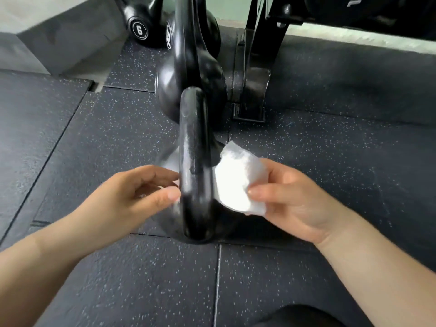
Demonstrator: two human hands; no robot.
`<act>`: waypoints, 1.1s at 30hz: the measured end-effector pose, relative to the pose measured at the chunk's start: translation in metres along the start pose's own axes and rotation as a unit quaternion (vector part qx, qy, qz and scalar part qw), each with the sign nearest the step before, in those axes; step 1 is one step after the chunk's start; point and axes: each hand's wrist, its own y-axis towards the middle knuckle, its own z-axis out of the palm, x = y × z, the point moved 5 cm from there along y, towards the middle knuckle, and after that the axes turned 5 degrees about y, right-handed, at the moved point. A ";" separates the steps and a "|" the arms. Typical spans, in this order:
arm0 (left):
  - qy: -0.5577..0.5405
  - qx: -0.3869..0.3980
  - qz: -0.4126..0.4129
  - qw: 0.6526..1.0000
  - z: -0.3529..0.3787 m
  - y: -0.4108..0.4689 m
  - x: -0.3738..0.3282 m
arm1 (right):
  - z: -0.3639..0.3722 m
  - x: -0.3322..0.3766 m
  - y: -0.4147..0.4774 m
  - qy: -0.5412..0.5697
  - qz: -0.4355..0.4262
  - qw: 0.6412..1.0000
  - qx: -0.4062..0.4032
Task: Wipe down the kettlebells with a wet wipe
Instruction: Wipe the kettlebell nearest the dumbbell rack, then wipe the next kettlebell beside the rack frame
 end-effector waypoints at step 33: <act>-0.109 -0.161 -0.243 0.950 -0.333 -0.165 -0.318 | 0.444 0.247 -0.062 -0.126 0.086 0.984 -0.091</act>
